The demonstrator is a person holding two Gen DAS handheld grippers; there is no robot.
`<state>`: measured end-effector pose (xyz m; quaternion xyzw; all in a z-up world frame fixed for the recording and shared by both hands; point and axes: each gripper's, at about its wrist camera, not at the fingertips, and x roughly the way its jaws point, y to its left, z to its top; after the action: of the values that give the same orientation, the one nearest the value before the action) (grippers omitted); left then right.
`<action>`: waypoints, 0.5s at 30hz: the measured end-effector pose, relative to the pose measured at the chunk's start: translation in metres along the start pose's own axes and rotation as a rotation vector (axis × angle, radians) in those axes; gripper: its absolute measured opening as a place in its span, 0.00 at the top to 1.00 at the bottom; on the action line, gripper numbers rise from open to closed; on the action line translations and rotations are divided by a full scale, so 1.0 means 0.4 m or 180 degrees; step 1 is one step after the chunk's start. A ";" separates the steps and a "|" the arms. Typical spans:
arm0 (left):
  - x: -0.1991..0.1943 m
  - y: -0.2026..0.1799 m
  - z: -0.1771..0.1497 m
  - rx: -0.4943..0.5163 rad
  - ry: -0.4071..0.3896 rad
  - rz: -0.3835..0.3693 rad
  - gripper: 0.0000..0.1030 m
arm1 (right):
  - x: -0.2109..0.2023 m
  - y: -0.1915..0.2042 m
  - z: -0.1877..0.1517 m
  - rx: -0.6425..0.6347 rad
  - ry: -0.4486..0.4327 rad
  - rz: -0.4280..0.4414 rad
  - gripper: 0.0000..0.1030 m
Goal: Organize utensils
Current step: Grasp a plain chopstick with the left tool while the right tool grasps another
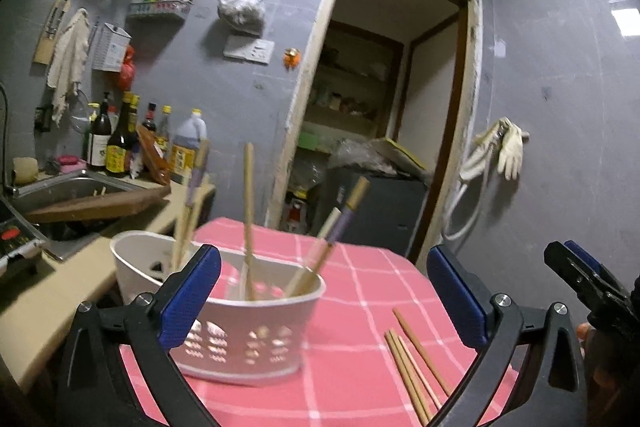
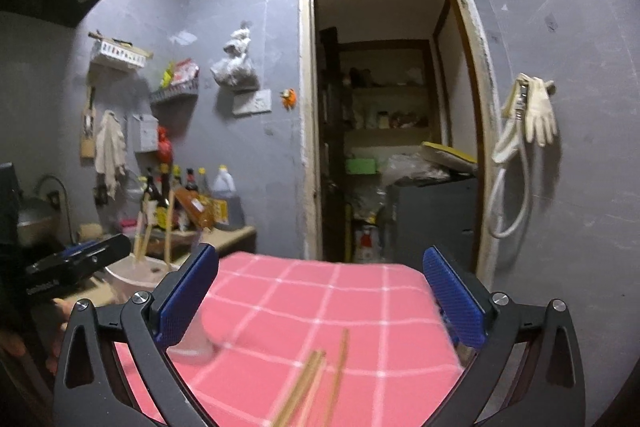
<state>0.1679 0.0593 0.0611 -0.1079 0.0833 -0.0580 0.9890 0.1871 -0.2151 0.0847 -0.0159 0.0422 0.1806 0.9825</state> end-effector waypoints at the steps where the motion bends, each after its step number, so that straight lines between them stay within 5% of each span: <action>1: 0.006 -0.009 -0.010 0.0013 0.0034 -0.0012 0.02 | -0.001 -0.007 -0.009 -0.0009 0.0026 -0.0027 0.00; 15: 0.130 -0.119 -0.173 0.0357 0.1001 -0.0097 0.02 | 0.038 -0.095 -0.121 0.0042 0.0570 -0.0137 0.00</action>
<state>0.2018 -0.0078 -0.0028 -0.0433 0.2320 -0.0936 0.9672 0.2109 -0.2476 0.0356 -0.0264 0.1307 0.1570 0.9786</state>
